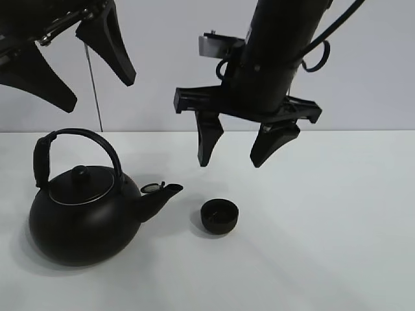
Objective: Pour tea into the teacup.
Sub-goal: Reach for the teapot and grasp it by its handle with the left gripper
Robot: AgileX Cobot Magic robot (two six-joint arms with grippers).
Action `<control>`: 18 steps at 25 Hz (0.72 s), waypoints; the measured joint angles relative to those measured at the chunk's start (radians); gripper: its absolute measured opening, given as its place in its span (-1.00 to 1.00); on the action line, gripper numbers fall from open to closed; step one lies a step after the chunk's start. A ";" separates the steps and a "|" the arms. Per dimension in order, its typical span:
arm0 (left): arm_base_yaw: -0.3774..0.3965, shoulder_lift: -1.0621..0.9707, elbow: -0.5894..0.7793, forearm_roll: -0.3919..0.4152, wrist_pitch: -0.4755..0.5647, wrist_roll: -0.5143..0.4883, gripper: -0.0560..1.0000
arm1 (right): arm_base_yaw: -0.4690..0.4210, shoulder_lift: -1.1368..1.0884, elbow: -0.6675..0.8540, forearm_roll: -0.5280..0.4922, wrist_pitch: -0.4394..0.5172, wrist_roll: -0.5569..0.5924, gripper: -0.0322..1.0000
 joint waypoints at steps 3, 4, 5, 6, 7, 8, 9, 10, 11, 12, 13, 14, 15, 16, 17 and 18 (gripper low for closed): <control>0.000 0.000 0.000 -0.001 0.000 0.000 0.13 | -0.016 -0.047 0.000 -0.008 0.039 0.000 0.02; 0.000 0.000 0.000 -0.001 0.000 0.000 0.13 | -0.024 -0.056 0.000 -0.008 0.054 0.000 0.02; 0.000 0.000 0.000 -0.001 0.000 0.000 0.13 | -0.036 -0.066 0.007 -0.007 0.063 0.000 0.02; 0.000 0.000 0.000 -0.001 0.000 0.000 0.13 | -0.047 -0.076 0.015 -0.007 0.069 0.000 0.02; 0.000 0.000 0.000 -0.001 0.000 0.000 0.13 | -0.057 -0.089 0.029 -0.006 0.071 0.000 0.02; 0.000 0.000 0.000 -0.001 0.000 0.000 0.13 | -0.070 -0.104 0.047 -0.004 0.077 0.000 0.02; 0.000 0.000 0.000 -0.001 0.000 0.000 0.13 | -0.079 -0.119 0.065 -0.003 0.078 0.000 0.02; 0.000 0.000 0.000 -0.001 0.000 0.000 0.13 | -0.090 -0.141 0.094 -0.001 0.077 0.000 0.02; 0.000 0.000 0.000 -0.001 0.000 0.000 0.13 | -0.101 -0.163 0.122 0.001 0.077 0.000 0.02; 0.000 0.000 0.000 -0.001 0.000 0.000 0.13 | -0.110 -0.181 0.145 0.002 0.074 0.000 0.02; 0.000 0.000 0.000 -0.001 0.000 0.000 0.13 | -0.121 -0.204 0.171 0.006 0.069 0.000 0.02; 0.000 0.000 0.000 -0.001 0.000 0.000 0.13 | -0.133 -0.226 0.194 0.010 0.059 0.000 0.02; 0.000 0.000 0.000 -0.001 0.000 0.000 0.13 | -0.143 -0.244 0.211 0.017 0.053 0.000 0.02; 0.000 0.000 0.000 -0.001 0.000 0.000 0.13 | -0.155 -0.265 0.229 0.027 0.050 0.000 0.02; 0.000 0.000 0.000 -0.001 0.000 0.000 0.13 | -0.167 -0.284 0.242 0.035 0.050 -0.002 0.02; 0.000 0.000 0.000 -0.001 0.000 0.000 0.13 | -0.180 -0.301 0.252 0.048 0.050 -0.008 0.02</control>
